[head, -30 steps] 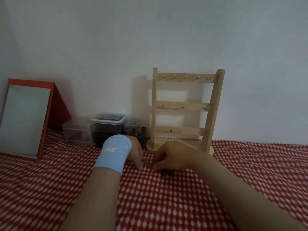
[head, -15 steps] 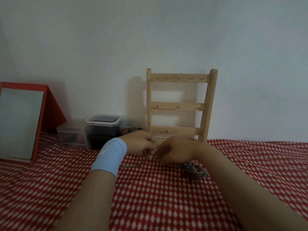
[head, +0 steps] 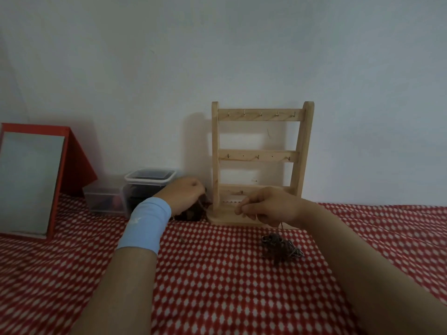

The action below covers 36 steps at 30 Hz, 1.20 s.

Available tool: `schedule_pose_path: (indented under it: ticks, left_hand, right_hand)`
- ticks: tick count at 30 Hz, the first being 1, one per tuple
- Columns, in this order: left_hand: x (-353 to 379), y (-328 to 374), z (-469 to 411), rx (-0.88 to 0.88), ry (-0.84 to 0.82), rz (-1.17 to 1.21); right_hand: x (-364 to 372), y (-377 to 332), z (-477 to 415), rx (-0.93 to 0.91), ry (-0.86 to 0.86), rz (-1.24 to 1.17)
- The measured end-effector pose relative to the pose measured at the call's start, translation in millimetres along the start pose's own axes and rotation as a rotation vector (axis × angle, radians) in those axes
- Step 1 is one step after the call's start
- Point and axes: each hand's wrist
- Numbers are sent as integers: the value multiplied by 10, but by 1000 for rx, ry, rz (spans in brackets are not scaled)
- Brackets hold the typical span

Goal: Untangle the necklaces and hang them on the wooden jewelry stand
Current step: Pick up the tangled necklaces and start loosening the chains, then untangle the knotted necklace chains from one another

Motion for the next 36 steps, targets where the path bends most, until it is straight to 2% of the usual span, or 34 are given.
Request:
schedule_pose_path:
  ticks: [5,8,11,12,14,16,19,25,30,33,36]
  left_hand:
    - [-54,-85,-17,-59,-119,83]
    - [-45,25,33,49,-225,138]
    - [-13,167,79,137,-283,208]
    - [2,211,93,156,-287,222]
    - [30,291,124,200,-287,242]
    - [46,342,145,234,-268,256]
    - [51,359,139,231,-239,300]
    - [32,298,111,172,-329,292]
    - [-38,143,100,84,-392,96]
    - [-104,100,130,15,-385,-42]
    - [-133,135,173,43,-265,-61]
  right_hand:
    - [-49,-15,16,-11,31,51]
    - [-52,-111,50,30,-22,299]
    - [-5,-183,45,-17,68,547]
    - [30,-207,38,-64,112,540]
    - [101,-260,27,-151,135,275]
    - [142,-309,25,-179,67,-27]
    - [165,-310,40,-163,-18,-153]
    - [102,-281,60,-69,-16,-213]
    - [23,-147,13,-54,151,-168]
    - [11,-102,65,-84,114,25]
    - [52,-87,51,-99,92,183]
Point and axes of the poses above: each hand's wrist, its own z-axis away from the middle knuckle, its own x-axis out of the palm, y = z × x, and after that the axes turned 11 degrees about -z, right-handed
